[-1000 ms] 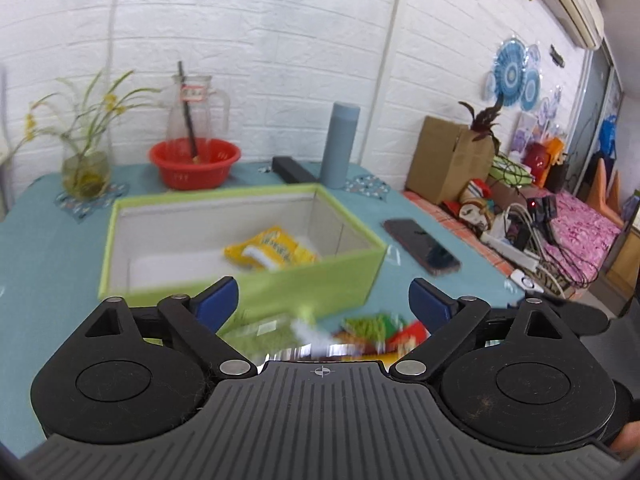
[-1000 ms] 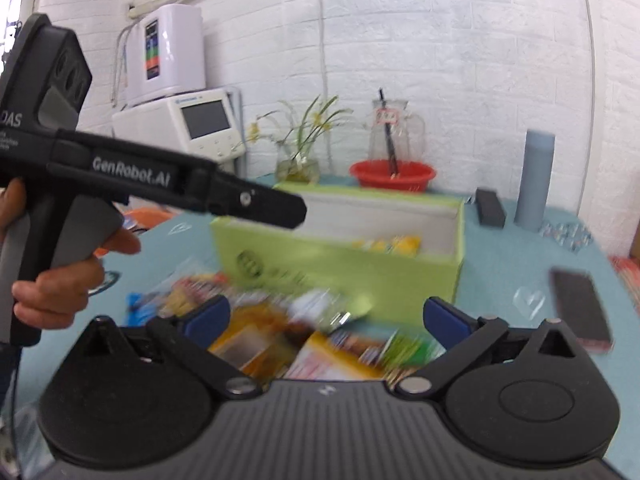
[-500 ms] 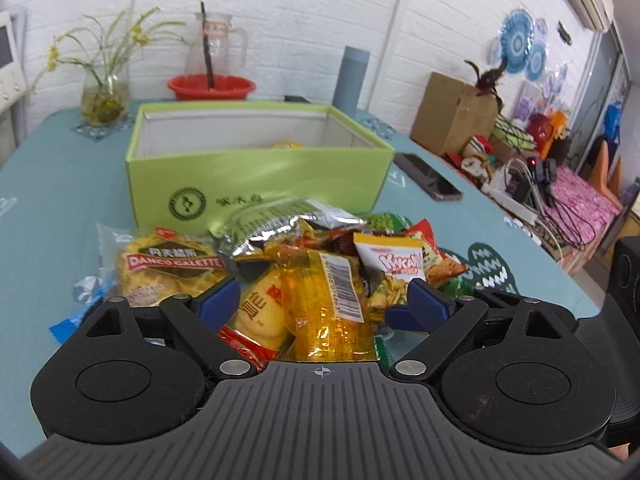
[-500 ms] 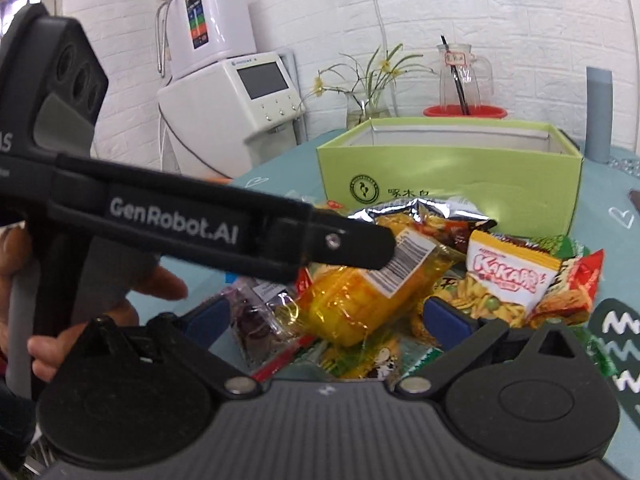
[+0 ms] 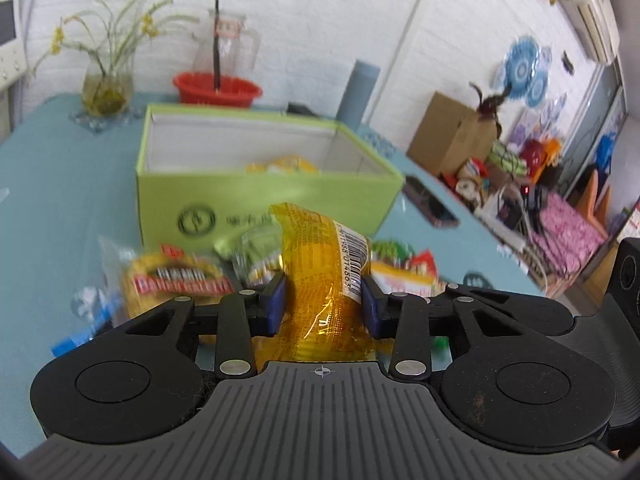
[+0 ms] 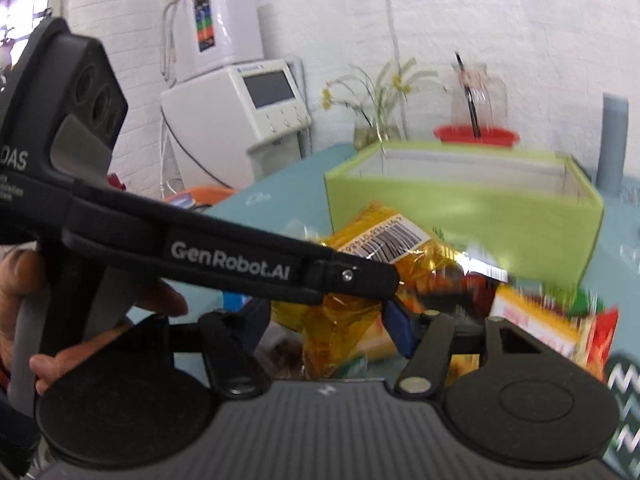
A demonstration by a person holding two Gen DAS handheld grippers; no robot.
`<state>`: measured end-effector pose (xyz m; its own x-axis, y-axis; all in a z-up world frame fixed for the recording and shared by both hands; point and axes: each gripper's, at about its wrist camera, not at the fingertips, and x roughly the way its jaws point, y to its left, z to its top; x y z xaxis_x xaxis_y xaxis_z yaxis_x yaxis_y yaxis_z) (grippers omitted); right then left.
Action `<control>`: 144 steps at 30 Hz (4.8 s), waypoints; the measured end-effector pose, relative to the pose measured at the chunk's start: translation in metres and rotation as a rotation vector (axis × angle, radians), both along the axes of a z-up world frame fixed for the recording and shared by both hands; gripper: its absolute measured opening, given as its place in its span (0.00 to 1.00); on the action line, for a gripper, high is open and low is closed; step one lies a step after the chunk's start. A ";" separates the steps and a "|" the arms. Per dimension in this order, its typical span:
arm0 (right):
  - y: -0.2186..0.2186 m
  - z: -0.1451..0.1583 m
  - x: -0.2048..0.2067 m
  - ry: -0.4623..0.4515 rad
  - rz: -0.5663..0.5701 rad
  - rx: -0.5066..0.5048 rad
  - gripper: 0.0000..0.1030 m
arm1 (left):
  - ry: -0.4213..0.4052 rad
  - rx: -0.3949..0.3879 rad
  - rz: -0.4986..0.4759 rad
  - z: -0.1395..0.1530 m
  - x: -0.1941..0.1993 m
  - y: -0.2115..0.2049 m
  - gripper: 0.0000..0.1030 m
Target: Organize snacks
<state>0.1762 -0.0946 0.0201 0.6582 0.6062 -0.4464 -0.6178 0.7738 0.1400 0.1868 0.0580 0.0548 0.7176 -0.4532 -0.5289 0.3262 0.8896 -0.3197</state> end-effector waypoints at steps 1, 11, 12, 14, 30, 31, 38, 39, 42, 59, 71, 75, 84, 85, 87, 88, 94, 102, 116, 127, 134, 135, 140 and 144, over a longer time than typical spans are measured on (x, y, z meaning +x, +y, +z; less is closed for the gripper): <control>0.002 0.007 0.007 -0.021 0.006 -0.007 0.61 | -0.012 -0.008 0.007 0.007 0.007 0.003 0.17; 0.031 0.043 0.153 0.000 0.013 -0.067 0.63 | -0.021 0.038 0.067 0.037 0.150 0.011 0.18; 0.033 0.039 0.168 0.024 0.014 -0.072 0.63 | -0.007 0.039 0.071 0.033 0.163 0.011 0.18; 0.037 0.031 0.190 0.060 0.018 -0.087 0.64 | 0.029 0.044 0.078 0.020 0.185 0.012 0.18; -0.008 0.051 0.107 -0.083 -0.008 -0.036 0.99 | -0.111 0.041 0.116 0.043 0.114 0.027 0.72; -0.015 0.051 0.089 -0.090 -0.003 -0.027 0.99 | -0.122 0.035 0.108 0.044 0.097 0.026 0.72; -0.021 -0.002 -0.009 0.049 0.098 -0.017 0.99 | -0.053 -0.033 0.106 0.002 -0.005 0.030 0.73; -0.014 -0.013 -0.016 0.058 0.105 -0.044 0.99 | -0.027 -0.045 0.118 -0.008 -0.018 0.031 0.73; -0.001 -0.037 -0.020 0.061 0.089 -0.116 0.99 | 0.050 -0.099 0.166 -0.032 -0.048 0.038 0.73; -0.018 -0.051 -0.062 0.150 -0.116 -0.105 0.99 | 0.150 -0.154 0.073 -0.053 -0.093 0.009 0.74; -0.019 -0.053 -0.056 0.120 -0.090 -0.170 0.63 | 0.244 -0.095 0.027 -0.074 -0.061 -0.023 0.13; -0.029 -0.043 -0.055 0.119 -0.101 -0.131 0.62 | 0.254 -0.154 0.018 -0.070 -0.056 -0.015 0.05; -0.018 0.003 -0.026 -0.014 -0.071 -0.083 0.66 | 0.126 -0.154 0.059 -0.015 -0.028 -0.001 0.10; -0.012 0.007 -0.013 -0.029 -0.071 -0.086 0.66 | 0.108 -0.145 0.071 -0.007 -0.019 0.000 0.10; -0.003 0.016 0.013 -0.060 -0.070 -0.082 0.66 | 0.047 -0.111 0.085 0.009 0.000 0.002 0.10; 0.002 0.020 0.028 -0.067 -0.068 -0.074 0.66 | 0.026 -0.096 0.097 0.015 0.012 0.003 0.10; 0.026 0.044 0.115 -0.067 -0.059 -0.068 0.66 | -0.025 -0.052 0.143 0.039 0.096 0.014 0.12; 0.035 0.047 0.165 -0.044 -0.046 -0.028 0.78 | -0.075 -0.032 0.175 0.043 0.133 0.030 0.51; 0.017 0.030 0.021 -0.027 0.101 0.009 0.90 | -0.114 -0.035 0.201 0.026 0.012 0.051 0.69; 0.084 -0.023 -0.021 0.096 0.276 -0.095 0.90 | 0.094 -0.134 0.502 -0.044 -0.074 0.129 0.68; 0.088 -0.045 -0.022 0.161 0.185 -0.191 0.91 | 0.081 -0.143 0.457 -0.045 -0.098 0.127 0.69; 0.085 -0.044 -0.028 0.170 0.185 -0.181 0.91 | 0.085 -0.147 0.445 -0.046 -0.098 0.125 0.69; 0.071 -0.044 -0.064 0.179 0.171 -0.129 0.90 | 0.126 -0.163 0.368 -0.059 -0.099 0.108 0.69; 0.071 -0.046 -0.061 0.166 0.099 -0.131 0.90 | 0.164 -0.142 0.321 -0.066 -0.090 0.094 0.69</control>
